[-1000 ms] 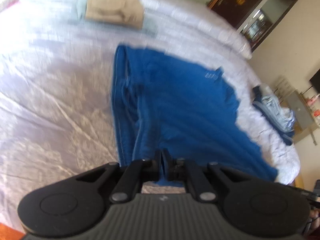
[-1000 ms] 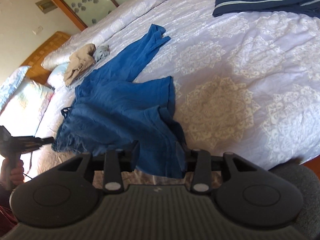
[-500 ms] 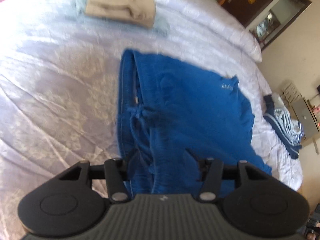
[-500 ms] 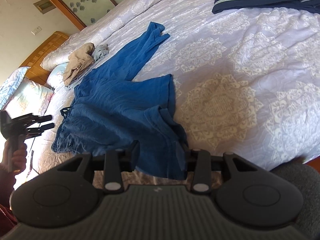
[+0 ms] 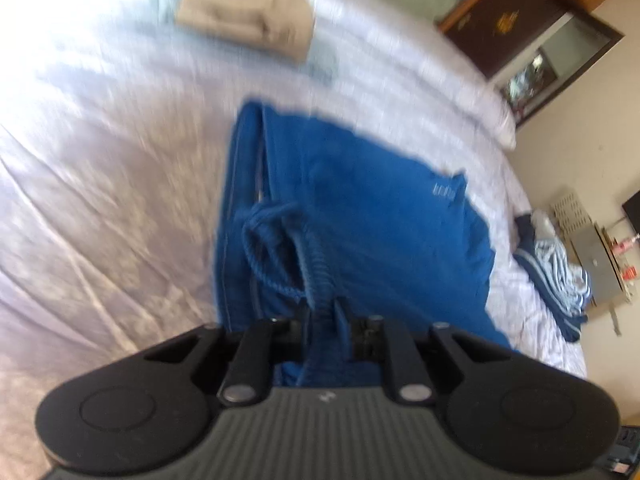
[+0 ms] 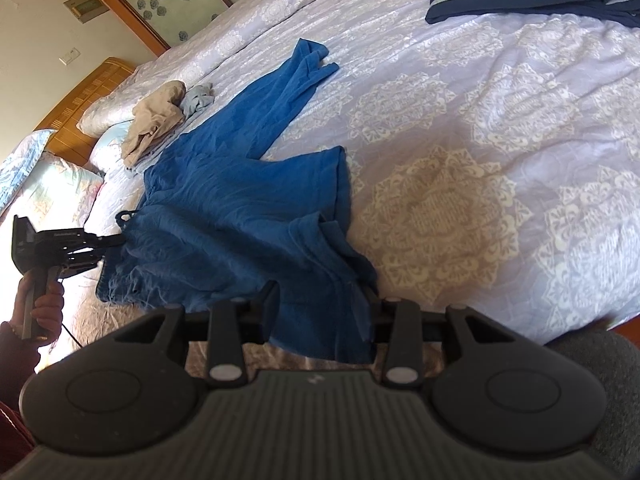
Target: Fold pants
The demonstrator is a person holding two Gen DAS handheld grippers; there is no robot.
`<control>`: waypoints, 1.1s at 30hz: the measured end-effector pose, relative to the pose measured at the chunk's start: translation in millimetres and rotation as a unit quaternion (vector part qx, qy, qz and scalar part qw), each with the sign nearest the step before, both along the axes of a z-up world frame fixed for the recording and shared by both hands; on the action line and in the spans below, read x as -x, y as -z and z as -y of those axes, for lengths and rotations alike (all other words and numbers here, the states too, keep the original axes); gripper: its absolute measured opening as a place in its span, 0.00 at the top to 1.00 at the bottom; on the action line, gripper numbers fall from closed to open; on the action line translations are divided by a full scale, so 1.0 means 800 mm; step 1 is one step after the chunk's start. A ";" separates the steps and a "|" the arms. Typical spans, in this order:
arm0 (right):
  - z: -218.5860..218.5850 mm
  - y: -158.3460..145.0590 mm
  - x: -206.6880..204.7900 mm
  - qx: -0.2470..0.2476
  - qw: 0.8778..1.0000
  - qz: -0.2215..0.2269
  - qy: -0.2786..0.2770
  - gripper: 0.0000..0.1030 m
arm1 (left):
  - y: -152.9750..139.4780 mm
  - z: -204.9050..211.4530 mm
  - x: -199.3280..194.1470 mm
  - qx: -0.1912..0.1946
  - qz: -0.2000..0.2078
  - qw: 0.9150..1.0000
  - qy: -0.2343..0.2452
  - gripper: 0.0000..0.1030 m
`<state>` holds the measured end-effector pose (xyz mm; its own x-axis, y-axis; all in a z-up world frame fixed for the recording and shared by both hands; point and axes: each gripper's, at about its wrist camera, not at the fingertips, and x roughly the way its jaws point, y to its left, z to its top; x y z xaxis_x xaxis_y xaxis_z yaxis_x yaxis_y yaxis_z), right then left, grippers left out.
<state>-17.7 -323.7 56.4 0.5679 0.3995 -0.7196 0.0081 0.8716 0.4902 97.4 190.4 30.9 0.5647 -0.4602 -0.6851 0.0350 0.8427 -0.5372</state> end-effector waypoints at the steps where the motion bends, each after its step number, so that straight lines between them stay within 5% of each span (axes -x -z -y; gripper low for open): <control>1: 0.000 0.000 0.001 0.000 1.000 0.000 0.000 0.59 | -0.012 0.000 0.012 -0.012 0.022 1.000 -0.005 0.88; 4: 0.001 0.000 0.001 -0.001 1.000 0.001 0.000 0.59 | -0.029 0.009 0.041 -0.068 0.059 0.996 -0.015 0.88; 8: -0.002 0.001 -0.004 -0.001 1.000 0.001 -0.004 0.59 | 0.013 0.014 0.041 -0.131 0.005 0.990 -0.051 0.88; 12: -0.005 0.000 -0.002 0.002 1.000 0.005 -0.009 0.59 | 0.031 0.001 0.043 -0.082 -0.009 0.993 -0.085 0.83; 16: -0.007 -0.002 0.000 0.008 1.000 0.006 -0.014 0.59 | 0.020 -0.002 0.049 -0.080 -0.022 0.993 -0.081 0.60; 19: -0.007 -0.003 0.002 0.005 1.000 0.005 -0.013 0.59 | 0.012 -0.017 0.067 -0.041 -0.021 0.996 -0.074 0.49; 23: -0.009 -0.006 0.011 0.002 1.000 0.007 -0.023 0.59 | 0.019 -0.014 0.087 -0.007 -0.019 0.998 -0.052 0.52; 26: -0.015 -0.009 0.013 0.017 0.999 0.012 -0.035 0.81 | 0.024 -0.002 0.092 -0.038 -0.020 0.998 -0.040 0.59; 33: -0.021 -0.022 0.019 0.062 0.996 0.037 -0.048 0.71 | 0.017 -0.001 0.091 -0.036 -0.016 0.998 -0.046 0.60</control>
<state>-32.6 -307.1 73.6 0.5842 0.3657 -0.7245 -0.1108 0.9203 0.3752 25.0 191.3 17.0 0.5798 -0.3564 -0.7327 -0.0614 0.8776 -0.4755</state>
